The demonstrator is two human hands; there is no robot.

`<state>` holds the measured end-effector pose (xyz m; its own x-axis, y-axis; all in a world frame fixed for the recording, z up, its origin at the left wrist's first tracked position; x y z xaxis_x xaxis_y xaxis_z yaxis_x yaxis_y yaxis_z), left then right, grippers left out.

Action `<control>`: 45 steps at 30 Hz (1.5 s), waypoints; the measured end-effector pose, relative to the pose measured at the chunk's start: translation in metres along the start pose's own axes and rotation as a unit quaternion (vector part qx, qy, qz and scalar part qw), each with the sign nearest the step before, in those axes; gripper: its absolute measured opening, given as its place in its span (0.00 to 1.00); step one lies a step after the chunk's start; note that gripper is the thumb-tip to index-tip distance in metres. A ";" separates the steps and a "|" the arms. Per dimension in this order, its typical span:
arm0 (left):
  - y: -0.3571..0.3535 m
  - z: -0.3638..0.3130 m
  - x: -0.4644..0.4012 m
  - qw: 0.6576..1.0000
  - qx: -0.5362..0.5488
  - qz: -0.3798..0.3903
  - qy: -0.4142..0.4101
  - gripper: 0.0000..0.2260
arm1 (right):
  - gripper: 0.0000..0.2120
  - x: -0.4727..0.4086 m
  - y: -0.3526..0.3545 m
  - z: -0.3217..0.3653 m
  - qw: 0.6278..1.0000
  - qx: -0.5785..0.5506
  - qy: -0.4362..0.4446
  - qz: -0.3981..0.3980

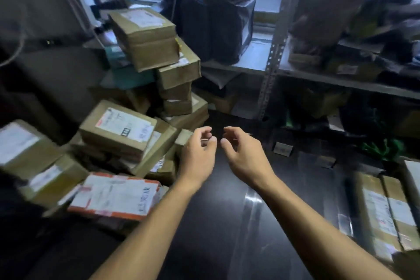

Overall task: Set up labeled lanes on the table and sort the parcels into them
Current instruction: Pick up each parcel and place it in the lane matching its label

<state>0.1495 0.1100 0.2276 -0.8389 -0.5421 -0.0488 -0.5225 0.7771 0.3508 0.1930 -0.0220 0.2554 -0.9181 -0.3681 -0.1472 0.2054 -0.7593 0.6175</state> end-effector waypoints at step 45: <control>0.056 0.100 0.053 0.986 0.000 -0.097 0.133 0.34 | 0.19 0.078 -0.081 -0.094 0.913 -0.212 -0.213 0.274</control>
<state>0.0604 0.1570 0.1509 -0.6540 -0.7449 0.1316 -0.6692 0.6509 0.3586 0.1369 -0.0392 0.1214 -0.6676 -0.5815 0.4649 0.7040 -0.6962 0.1402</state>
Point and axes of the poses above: each hand's wrist, its own x-axis away from the middle knuckle, its own y-axis out of the back of the hand, z = x × y, the point moved 7 cm from there along -x, towards the middle knuckle, and after that the axes turned 2 degrees about -z, right-handed, at the moved point
